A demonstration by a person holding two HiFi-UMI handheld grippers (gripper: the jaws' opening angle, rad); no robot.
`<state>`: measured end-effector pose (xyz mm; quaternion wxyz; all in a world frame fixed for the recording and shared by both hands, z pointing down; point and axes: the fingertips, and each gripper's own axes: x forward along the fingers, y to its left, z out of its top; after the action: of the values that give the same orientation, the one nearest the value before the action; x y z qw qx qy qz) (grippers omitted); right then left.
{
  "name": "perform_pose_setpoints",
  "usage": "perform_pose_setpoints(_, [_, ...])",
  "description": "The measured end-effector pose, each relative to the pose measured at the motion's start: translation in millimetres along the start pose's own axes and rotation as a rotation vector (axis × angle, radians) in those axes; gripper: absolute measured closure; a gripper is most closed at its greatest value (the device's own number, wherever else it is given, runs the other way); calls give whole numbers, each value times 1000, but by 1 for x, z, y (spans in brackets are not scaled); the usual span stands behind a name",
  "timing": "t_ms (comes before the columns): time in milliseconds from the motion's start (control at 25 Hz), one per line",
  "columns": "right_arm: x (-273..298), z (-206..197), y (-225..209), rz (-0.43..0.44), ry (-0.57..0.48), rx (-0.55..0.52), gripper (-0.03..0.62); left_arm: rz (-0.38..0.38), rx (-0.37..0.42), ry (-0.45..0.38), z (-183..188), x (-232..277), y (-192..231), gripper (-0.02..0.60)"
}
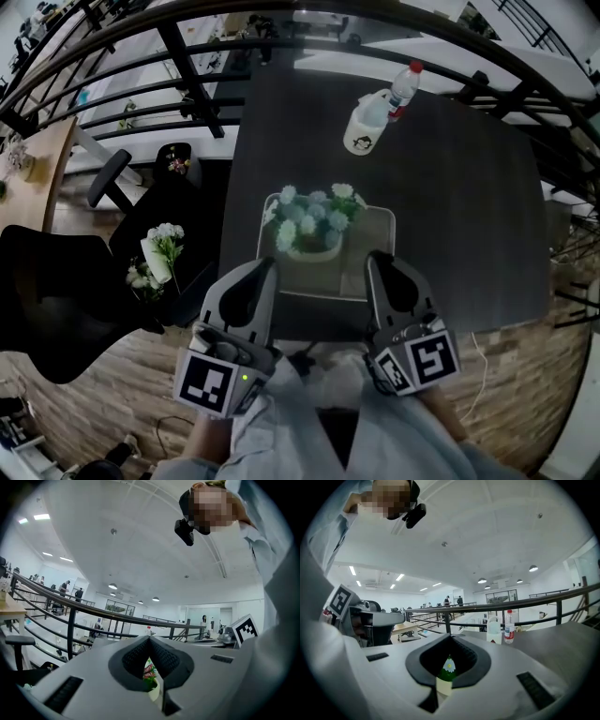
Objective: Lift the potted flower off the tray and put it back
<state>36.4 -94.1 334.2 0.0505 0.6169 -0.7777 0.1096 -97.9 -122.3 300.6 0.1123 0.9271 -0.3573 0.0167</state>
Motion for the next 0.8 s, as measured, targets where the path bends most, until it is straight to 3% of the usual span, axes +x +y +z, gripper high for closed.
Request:
perform_pose_setpoints(320, [12,-20,-6,36,59,-13,590,48,5,137,-33,3,18,577])
perform_pose_setpoints(520, [19,-34,-12,51,101,-23,589,100,-47,147,-50,7,40,577])
perform_pose_setpoints(800, [29,-54,-21,52,147,-12,589,119,-65,241,-89,13,47,577])
